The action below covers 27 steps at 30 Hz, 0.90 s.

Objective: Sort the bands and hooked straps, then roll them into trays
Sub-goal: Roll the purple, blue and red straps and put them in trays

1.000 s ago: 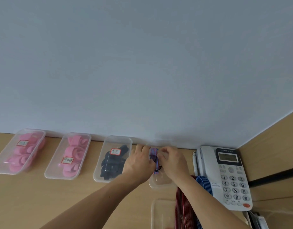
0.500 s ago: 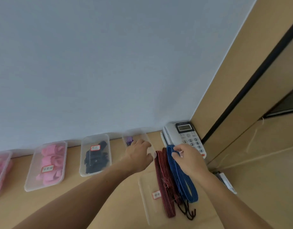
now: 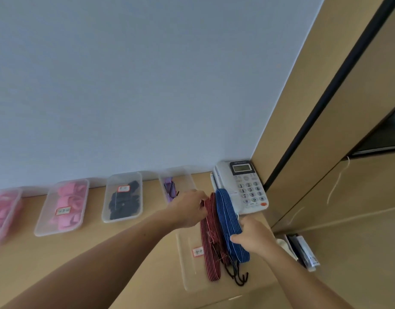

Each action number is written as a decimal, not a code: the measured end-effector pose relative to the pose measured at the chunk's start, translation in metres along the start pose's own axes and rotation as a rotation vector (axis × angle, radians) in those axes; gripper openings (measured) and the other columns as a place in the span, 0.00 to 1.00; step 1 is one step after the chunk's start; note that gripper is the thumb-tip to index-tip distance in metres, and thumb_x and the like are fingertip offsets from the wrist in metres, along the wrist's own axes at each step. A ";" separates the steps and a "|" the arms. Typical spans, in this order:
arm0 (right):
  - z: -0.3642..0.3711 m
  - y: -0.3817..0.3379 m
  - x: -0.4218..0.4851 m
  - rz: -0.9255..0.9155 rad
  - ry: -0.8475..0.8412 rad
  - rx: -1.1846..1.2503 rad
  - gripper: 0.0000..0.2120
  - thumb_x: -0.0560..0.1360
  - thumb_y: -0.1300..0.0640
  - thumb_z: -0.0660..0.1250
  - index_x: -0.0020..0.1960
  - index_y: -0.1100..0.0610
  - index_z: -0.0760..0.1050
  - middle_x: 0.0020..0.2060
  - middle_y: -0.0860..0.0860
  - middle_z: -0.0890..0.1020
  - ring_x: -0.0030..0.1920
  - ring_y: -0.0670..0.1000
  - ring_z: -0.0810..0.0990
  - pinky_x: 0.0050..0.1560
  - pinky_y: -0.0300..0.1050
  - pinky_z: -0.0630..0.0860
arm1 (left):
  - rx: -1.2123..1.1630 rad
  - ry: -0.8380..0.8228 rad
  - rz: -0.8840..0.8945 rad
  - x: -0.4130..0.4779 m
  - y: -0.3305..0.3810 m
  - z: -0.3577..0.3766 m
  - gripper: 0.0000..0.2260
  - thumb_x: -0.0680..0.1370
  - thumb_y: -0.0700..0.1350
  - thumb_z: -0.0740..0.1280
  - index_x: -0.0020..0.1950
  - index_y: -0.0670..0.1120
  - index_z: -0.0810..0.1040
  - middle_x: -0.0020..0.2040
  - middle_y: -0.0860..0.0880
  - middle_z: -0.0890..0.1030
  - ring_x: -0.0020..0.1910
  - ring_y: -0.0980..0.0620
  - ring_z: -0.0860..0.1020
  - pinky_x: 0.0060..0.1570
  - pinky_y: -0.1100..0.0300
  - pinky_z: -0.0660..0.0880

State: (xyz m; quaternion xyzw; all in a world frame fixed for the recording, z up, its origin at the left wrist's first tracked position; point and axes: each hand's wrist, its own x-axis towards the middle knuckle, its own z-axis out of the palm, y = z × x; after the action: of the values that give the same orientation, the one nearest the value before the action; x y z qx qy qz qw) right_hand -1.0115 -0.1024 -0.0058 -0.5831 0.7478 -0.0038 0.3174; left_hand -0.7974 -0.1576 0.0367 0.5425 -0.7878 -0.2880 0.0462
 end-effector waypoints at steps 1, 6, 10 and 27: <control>-0.004 0.000 0.002 -0.024 -0.016 0.113 0.11 0.72 0.51 0.72 0.51 0.53 0.74 0.40 0.49 0.82 0.35 0.47 0.81 0.37 0.45 0.76 | 0.001 -0.012 0.005 0.000 0.004 0.002 0.20 0.80 0.49 0.62 0.72 0.48 0.71 0.70 0.47 0.74 0.68 0.48 0.72 0.68 0.51 0.69; -0.054 -0.028 0.004 -0.143 -0.018 0.746 0.07 0.74 0.60 0.72 0.51 0.59 0.80 0.43 0.55 0.85 0.37 0.48 0.85 0.33 0.39 0.80 | -0.044 0.040 0.066 0.005 0.023 0.001 0.27 0.77 0.48 0.66 0.76 0.51 0.64 0.74 0.50 0.67 0.70 0.50 0.69 0.67 0.58 0.65; -0.097 -0.050 -0.012 -0.329 -0.043 0.880 0.06 0.75 0.59 0.71 0.39 0.57 0.82 0.32 0.54 0.84 0.30 0.51 0.82 0.31 0.42 0.77 | -0.082 0.235 0.091 0.010 0.038 -0.021 0.31 0.77 0.50 0.68 0.78 0.55 0.60 0.75 0.50 0.65 0.71 0.50 0.67 0.66 0.59 0.64; -0.146 -0.070 -0.073 -0.691 -0.116 1.073 0.08 0.73 0.56 0.66 0.47 0.57 0.82 0.31 0.57 0.79 0.30 0.52 0.75 0.32 0.42 0.73 | -0.559 0.078 -0.137 -0.003 0.085 -0.081 0.13 0.80 0.41 0.62 0.64 0.42 0.75 0.53 0.43 0.83 0.47 0.46 0.83 0.44 0.53 0.80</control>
State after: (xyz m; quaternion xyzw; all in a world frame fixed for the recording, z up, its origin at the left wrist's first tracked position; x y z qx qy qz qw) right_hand -1.0114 -0.1142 0.1712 -0.5496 0.3924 -0.4481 0.5858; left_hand -0.8358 -0.1666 0.1473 0.5713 -0.6371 -0.4752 0.2049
